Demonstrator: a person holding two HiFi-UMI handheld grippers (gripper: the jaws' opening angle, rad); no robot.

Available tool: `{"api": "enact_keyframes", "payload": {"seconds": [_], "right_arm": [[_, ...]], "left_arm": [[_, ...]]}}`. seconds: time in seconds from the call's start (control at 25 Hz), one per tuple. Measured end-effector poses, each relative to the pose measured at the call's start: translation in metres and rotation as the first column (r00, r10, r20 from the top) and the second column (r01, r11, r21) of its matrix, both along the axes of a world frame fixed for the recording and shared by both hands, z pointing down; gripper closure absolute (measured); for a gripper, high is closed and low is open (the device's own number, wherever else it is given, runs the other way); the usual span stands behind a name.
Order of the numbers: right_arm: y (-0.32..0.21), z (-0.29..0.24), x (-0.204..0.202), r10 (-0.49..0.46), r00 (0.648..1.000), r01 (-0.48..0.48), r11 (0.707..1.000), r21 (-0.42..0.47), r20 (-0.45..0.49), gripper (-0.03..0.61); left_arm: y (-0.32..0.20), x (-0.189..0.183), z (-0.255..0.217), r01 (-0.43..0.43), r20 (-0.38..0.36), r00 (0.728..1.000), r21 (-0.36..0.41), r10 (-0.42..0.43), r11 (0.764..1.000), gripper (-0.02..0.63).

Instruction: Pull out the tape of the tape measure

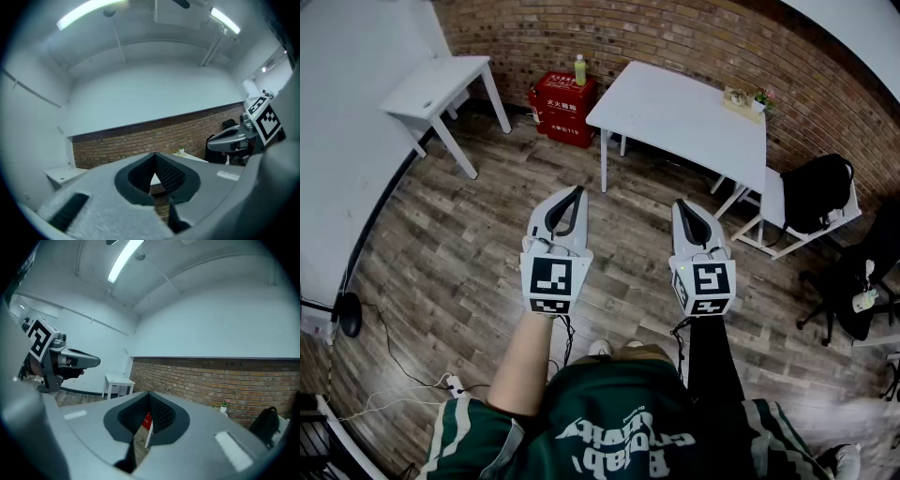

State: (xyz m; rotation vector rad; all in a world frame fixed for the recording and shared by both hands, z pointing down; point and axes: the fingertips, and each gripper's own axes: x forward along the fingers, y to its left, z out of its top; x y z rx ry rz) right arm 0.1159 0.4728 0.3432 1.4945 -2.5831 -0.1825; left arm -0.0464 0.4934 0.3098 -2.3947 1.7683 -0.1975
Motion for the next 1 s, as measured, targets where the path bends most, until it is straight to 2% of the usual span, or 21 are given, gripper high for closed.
{"api": "enact_keyframes", "payload": {"seconds": [0.4, 0.6, 0.68, 0.76, 1.0], "right_arm": [[0.004, 0.004, -0.007, 0.007, 1.0, -0.007, 1.0, -0.009, -0.001, 0.565], [0.003, 0.006, -0.003, 0.043, 0.999, -0.042, 0.999, -0.011, 0.018, 0.563], [0.003, 0.008, 0.0, 0.056, 0.998, -0.056, 0.998, -0.013, 0.032, 0.538], [0.004, 0.009, 0.004, 0.061, 0.997, -0.061, 0.998, -0.011, 0.043, 0.506], [-0.006, 0.009, 0.007, 0.056, 0.996, -0.055, 0.998, -0.007, 0.075, 0.497]], "left_arm": [[0.003, -0.013, 0.003, 0.005, -0.008, 1.0, -0.012, -0.005, 1.0, 0.607], [0.004, -0.017, 0.0, 0.018, -0.028, 0.999, 0.012, -0.018, 1.0, 0.606], [0.006, -0.016, -0.001, 0.015, -0.034, 0.999, 0.02, -0.014, 1.0, 0.602], [0.007, -0.014, 0.001, -0.003, -0.039, 0.999, 0.018, 0.003, 1.0, 0.516], [-0.002, -0.012, 0.005, -0.017, -0.05, 0.999, 0.007, 0.017, 1.0, 0.502]]}}
